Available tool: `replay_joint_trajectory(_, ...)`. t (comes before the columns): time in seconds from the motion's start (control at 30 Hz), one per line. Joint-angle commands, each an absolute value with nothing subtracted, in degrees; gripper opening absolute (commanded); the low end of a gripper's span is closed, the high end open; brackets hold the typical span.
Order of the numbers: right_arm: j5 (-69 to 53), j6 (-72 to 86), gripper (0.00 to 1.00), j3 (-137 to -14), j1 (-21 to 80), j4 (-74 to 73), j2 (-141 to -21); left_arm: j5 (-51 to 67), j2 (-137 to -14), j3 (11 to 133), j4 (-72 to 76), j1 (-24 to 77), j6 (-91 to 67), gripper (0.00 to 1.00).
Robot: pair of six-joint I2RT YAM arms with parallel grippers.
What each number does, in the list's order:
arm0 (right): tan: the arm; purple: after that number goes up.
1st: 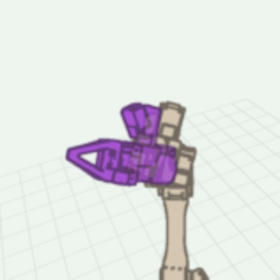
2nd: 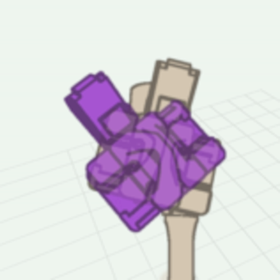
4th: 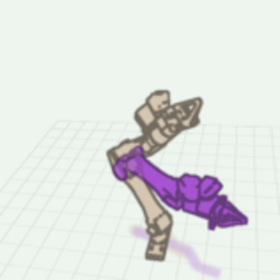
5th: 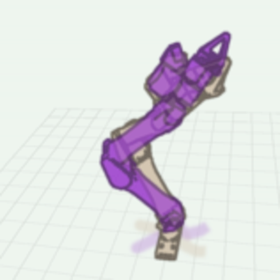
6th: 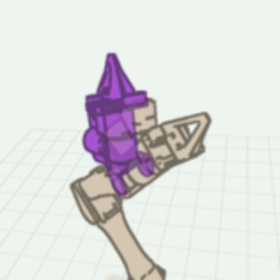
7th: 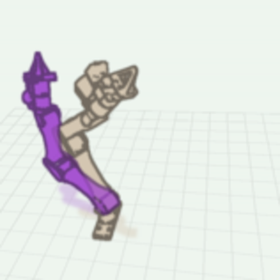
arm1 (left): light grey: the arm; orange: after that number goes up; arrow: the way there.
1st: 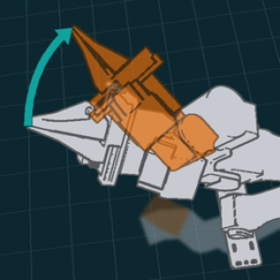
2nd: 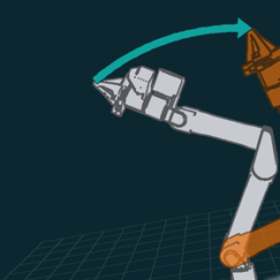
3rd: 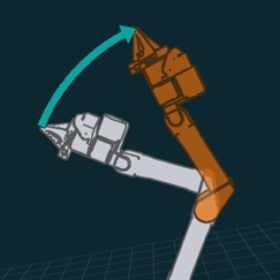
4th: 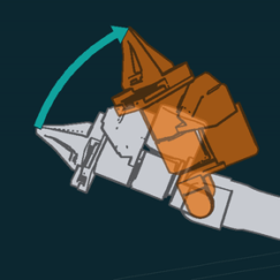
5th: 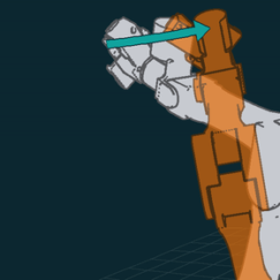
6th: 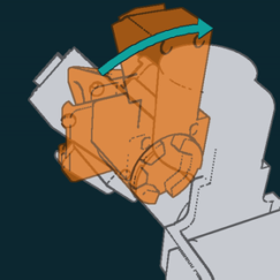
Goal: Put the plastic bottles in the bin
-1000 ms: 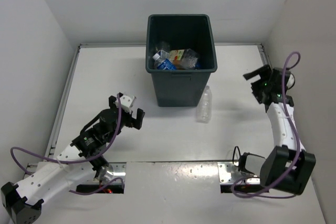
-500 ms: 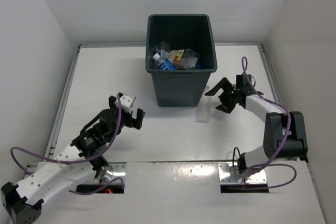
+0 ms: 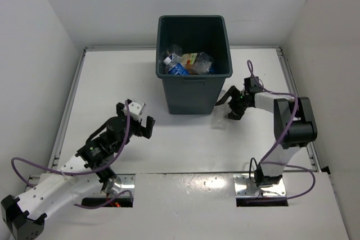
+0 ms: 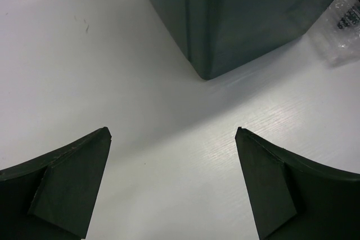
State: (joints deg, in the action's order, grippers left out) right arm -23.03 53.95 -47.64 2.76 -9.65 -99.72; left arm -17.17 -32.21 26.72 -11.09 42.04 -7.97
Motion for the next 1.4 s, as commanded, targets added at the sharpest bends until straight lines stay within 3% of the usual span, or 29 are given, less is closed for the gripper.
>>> replay_joint_trajectory(0.0, -22.8, 51.9, 0.79, -50.2, 2.5, -12.3, -103.8, -17.8, -32.1, 26.4, -9.3, 42.6, -7.6, 1.0)
replay_joint_trajectory(0.2, -22.8, 51.9, 0.51, -50.2, -1.0, -13.4, -102.6, -18.3, -32.1, 26.4, -9.3, 42.6, -7.6, 1.0)
replay_joint_trajectory(0.27, -22.8, 51.9, 0.3, -49.5, -2.9, -13.4, -100.6, -18.3, -32.1, 26.4, -9.3, 42.6, -7.6, 1.0)
replay_joint_trajectory(0.33, -22.8, 51.9, 0.18, -49.5, -6.4, -13.9, -97.2, -18.3, -32.1, 26.4, -9.3, 42.6, -7.6, 1.0)
replay_joint_trajectory(0.43, -22.2, 51.9, 0.17, -53.4, -10.2, -16.7, -93.4, -18.3, -32.1, 26.4, -9.3, 42.6, -7.6, 1.0)
replay_joint_trajectory(0.63, -13.6, 53.2, 0.0, -66.0, -13.5, -21.8, -84.5, -18.3, -32.6, 26.4, -9.3, 42.6, -7.6, 1.0)
replay_joint_trajectory(0.8, -11.1, 56.2, 0.0, -72.4, -14.2, -15.7, -78.6, -17.8, -32.6, 26.4, -9.3, 42.6, -7.6, 1.0)
replay_joint_trajectory(0.97, 10.9, 54.7, 0.0, -77.9, -5.6, -8.6, -71.4, -17.8, -33.1, 26.4, -9.3, 42.6, -7.6, 1.0)
replay_joint_trajectory(1.03, 12.2, 53.2, 0.0, -79.1, -1.6, -4.9, -70.8, -17.8, -33.1, 26.4, -9.3, 42.6, -7.6, 1.0)
replay_joint_trajectory(1.27, -2.2, 44.6, 0.0, -88.0, 8.0, 7.2, -76.8, -17.2, -33.7, 26.4, -9.3, 42.6, -7.6, 1.0)
replay_joint_trajectory(1.37, -4.4, 35.9, 0.0, -95.7, 14.9, 0.7, -81.8, -17.2, -33.7, 26.4, -9.3, 42.6, -7.6, 1.0)
